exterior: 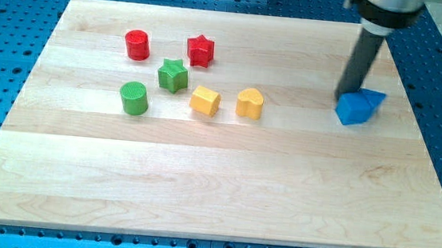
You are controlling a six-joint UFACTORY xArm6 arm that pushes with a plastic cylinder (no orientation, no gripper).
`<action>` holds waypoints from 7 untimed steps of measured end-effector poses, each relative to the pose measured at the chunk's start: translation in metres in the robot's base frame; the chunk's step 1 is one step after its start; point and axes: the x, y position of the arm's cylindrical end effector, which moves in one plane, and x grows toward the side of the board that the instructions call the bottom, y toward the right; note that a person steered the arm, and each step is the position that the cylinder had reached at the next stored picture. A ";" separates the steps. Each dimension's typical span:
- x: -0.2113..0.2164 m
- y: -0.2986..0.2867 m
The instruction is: Slide the cube horizontally to the red circle
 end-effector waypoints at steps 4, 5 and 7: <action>0.151 -0.057; 0.138 -0.149; 0.127 -0.198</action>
